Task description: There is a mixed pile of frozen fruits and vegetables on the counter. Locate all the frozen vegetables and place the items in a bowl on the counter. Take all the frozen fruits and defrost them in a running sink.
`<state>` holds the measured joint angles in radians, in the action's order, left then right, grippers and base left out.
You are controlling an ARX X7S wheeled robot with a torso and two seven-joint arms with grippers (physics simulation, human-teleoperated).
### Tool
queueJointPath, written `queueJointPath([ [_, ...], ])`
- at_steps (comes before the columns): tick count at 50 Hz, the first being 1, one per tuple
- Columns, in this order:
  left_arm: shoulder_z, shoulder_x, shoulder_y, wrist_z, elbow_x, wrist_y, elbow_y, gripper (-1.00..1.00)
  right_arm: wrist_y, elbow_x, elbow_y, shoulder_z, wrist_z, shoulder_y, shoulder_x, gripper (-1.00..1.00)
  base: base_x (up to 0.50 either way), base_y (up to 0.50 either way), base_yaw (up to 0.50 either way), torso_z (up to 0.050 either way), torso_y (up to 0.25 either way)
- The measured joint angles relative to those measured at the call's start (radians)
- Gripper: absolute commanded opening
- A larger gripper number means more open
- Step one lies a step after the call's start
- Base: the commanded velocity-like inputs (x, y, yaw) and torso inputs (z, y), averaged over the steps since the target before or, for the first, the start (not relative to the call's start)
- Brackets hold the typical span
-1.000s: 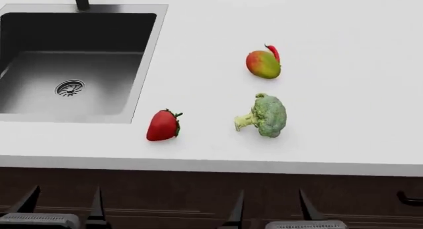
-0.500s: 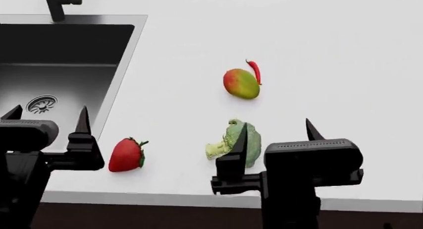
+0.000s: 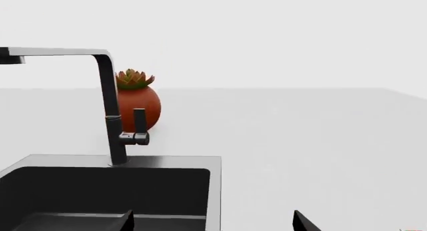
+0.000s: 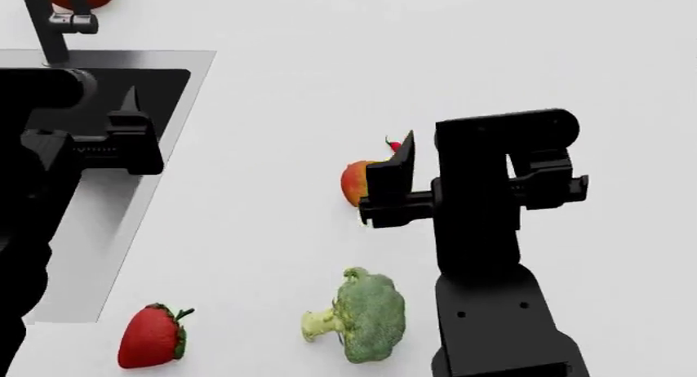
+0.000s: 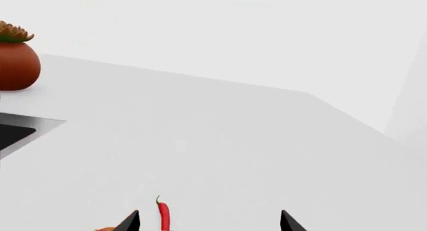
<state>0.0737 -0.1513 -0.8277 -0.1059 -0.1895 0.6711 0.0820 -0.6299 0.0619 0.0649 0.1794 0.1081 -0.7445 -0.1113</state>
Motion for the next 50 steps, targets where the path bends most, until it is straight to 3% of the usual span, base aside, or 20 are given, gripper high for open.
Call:
queueJointPath([
  [9, 0.000, -0.005, -0.060, 0.007, -0.009, 0.007, 0.077, 1.00, 0.003, -0.009, 0.088, 0.026, 0.002, -0.067, -0.001, 1.00, 0.00, 0.00, 0.00, 0.050, 0.042],
  [17, 0.006, -0.008, -0.078, 0.008, -0.014, 0.015, 0.099, 1.00, 0.001, -0.002, 0.114, 0.036, -0.002, -0.087, -0.004, 1.00, 0.48, 0.00, 0.00, 0.050, 0.041],
  [35, 0.022, -0.013, -0.083, 0.009, -0.023, 0.021, 0.108, 1.00, 0.009, 0.014, 0.136, 0.051, -0.002, -0.098, -0.009, 1.00, 0.19, 0.00, 0.00, 0.050, 0.041],
  [44, 0.021, -0.015, -0.078, -0.008, -0.027, 0.042, 0.096, 1.00, -0.011, 0.023, 0.118, 0.059, -0.002, -0.091, -0.016, 1.00, 0.00, 0.00, 0.00, 0.003, 0.000],
  [50, 0.019, -0.020, -0.064, -0.017, -0.034, 0.065, 0.062, 1.00, -0.152, 0.067, 0.076, 0.061, -0.040, -0.110, -0.026, 1.00, 0.00, 0.00, 0.00, 0.000, 0.000],
])
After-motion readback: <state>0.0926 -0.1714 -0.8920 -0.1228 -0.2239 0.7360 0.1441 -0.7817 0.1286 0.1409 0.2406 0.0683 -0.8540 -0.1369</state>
